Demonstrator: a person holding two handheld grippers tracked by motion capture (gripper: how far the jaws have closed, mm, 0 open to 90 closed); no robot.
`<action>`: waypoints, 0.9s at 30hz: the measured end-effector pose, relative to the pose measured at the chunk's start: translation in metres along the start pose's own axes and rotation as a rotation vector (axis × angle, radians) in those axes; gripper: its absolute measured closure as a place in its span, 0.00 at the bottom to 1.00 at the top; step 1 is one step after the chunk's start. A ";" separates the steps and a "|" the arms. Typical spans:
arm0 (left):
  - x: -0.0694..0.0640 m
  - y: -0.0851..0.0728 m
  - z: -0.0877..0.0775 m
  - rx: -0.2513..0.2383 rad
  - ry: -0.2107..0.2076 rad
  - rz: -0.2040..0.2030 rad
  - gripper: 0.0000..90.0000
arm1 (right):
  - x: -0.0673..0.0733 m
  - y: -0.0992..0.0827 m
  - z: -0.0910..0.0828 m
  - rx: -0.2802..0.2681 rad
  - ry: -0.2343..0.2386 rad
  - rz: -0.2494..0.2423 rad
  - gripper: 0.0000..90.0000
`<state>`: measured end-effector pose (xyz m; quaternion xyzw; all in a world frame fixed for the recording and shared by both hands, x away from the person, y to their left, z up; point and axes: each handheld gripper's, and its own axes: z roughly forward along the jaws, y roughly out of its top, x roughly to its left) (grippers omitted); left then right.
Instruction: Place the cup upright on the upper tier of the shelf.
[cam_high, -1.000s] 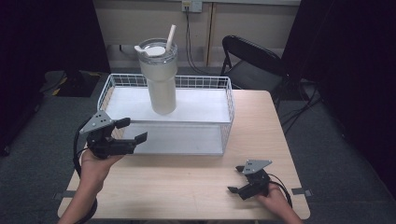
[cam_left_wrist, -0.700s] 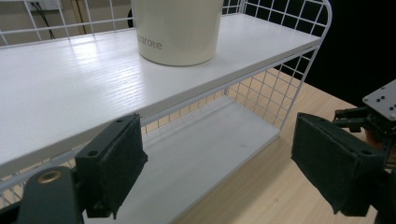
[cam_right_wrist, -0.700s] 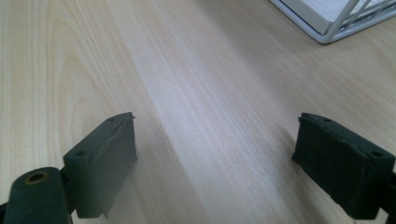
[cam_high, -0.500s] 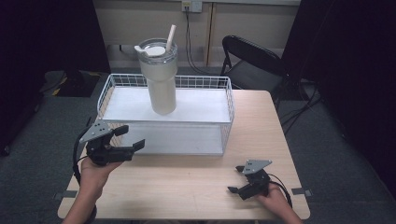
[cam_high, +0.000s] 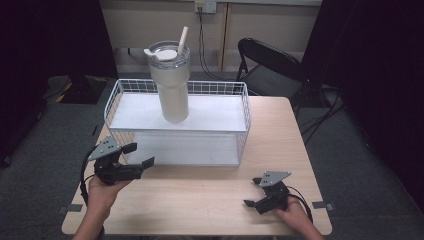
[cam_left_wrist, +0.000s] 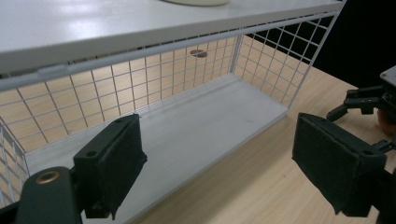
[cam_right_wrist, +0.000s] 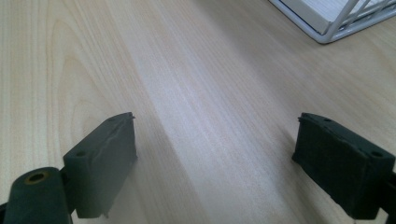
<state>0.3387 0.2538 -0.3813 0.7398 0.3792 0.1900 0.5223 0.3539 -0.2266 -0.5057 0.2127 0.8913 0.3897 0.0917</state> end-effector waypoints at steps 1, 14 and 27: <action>0.000 -0.001 0.000 0.004 -0.001 0.002 0.18 | 0.000 0.000 0.000 0.000 0.000 0.000 0.13; 0.004 -0.025 0.004 0.022 -0.001 -0.028 0.18 | 0.000 0.000 0.000 0.000 -0.001 0.001 0.13; 0.015 -0.051 -0.002 0.028 0.030 -0.064 0.18 | 0.000 0.000 0.000 0.000 -0.002 0.002 0.13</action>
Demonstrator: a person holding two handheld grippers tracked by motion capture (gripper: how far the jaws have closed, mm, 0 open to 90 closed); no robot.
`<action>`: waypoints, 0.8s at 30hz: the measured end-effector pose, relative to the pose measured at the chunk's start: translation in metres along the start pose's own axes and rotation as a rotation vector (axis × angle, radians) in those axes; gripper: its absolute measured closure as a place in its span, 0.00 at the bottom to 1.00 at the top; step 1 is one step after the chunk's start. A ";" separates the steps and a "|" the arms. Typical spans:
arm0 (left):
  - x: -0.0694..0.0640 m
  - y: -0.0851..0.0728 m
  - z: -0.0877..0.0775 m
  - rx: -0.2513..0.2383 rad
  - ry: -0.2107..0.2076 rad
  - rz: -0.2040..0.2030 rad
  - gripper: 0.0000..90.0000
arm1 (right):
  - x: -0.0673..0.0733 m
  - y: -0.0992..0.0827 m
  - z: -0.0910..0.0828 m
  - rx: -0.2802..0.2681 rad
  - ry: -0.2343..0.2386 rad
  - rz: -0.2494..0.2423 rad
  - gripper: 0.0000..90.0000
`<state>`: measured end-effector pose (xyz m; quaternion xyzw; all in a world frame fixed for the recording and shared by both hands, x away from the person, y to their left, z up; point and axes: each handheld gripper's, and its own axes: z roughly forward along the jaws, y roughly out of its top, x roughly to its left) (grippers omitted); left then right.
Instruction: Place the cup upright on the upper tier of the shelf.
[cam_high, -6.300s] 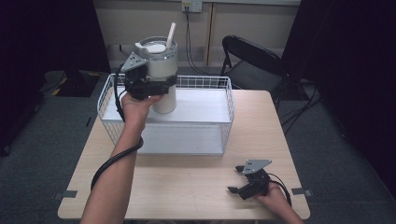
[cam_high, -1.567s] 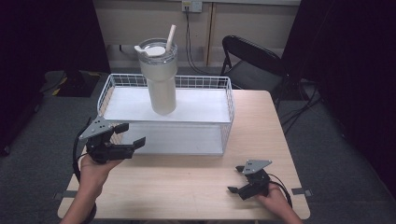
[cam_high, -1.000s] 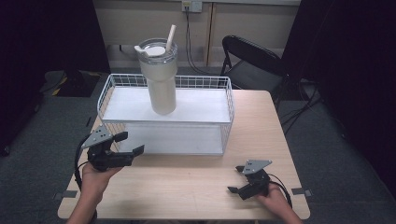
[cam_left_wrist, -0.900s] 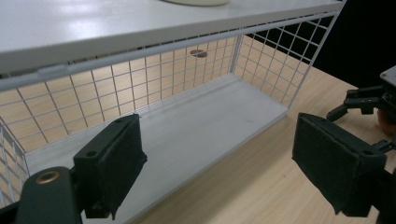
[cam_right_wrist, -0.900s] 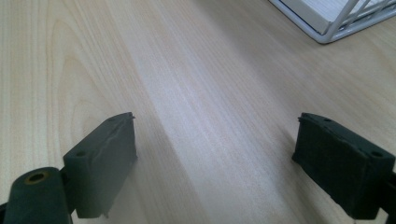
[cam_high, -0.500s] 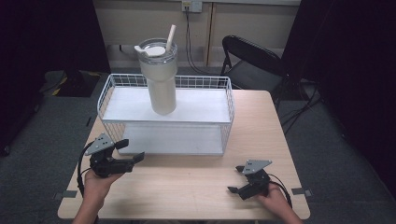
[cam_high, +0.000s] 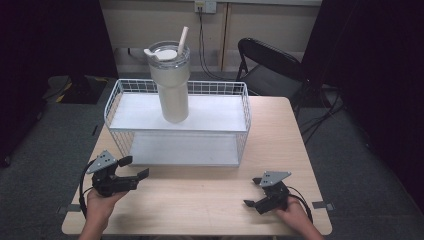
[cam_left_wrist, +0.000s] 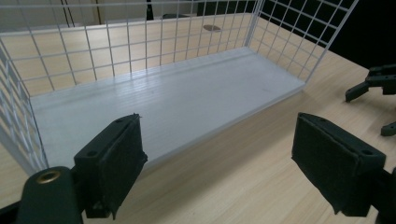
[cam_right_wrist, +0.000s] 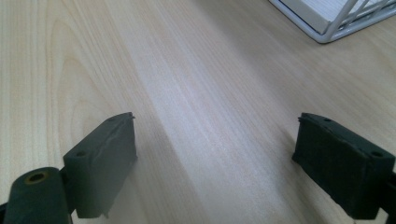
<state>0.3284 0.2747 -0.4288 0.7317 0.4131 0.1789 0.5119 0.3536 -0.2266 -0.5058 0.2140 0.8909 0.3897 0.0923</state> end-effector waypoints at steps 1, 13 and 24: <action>0.001 -0.002 0.000 0.003 0.004 -0.002 0.18 | 0.000 0.000 0.000 0.000 0.000 0.000 0.13; 0.010 -0.025 -0.002 0.027 0.029 -0.025 0.18 | 0.000 0.000 0.000 0.000 0.000 0.000 0.13; 0.013 -0.048 -0.001 0.083 0.048 -0.015 0.18 | 0.000 0.000 0.000 0.000 -0.001 0.001 0.13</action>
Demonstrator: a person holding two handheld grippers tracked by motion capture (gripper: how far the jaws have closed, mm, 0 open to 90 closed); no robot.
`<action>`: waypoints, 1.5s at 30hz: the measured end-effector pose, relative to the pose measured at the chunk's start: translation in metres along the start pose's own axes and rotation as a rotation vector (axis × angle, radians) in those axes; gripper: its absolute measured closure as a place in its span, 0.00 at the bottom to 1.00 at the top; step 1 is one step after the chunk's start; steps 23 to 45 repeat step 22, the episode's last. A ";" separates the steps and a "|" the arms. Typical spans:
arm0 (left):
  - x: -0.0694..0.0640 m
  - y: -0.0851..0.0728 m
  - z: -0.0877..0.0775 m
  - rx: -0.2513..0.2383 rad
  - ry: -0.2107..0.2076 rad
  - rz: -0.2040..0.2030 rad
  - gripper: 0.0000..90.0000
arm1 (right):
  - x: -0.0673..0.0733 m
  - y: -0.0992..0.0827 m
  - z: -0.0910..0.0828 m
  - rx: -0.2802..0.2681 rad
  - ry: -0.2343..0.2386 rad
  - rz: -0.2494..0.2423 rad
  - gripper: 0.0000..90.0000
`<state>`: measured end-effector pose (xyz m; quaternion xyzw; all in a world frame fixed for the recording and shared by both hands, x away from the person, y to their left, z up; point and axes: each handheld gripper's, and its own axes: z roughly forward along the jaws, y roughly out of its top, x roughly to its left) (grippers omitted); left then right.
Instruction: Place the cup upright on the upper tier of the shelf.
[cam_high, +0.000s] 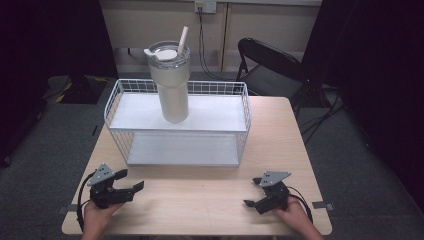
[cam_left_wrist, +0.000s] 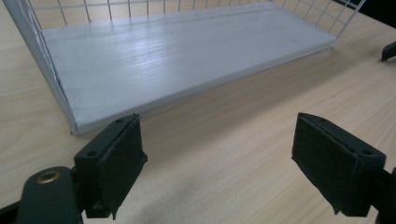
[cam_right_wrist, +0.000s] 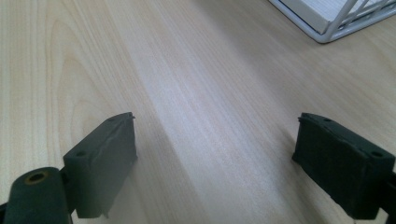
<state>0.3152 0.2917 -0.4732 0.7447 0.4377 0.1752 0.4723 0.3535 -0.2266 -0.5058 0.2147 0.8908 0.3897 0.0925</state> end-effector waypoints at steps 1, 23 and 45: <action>0.000 -0.002 0.000 0.008 0.003 0.004 0.18 | 0.000 0.000 0.000 0.000 0.000 0.000 0.13; 0.001 -0.015 -0.001 0.116 0.069 0.073 0.18 | 0.000 0.000 0.000 0.001 0.000 0.001 0.13; 0.001 -0.015 -0.001 0.116 0.069 0.073 0.18 | 0.000 0.000 0.000 0.001 0.000 0.001 0.13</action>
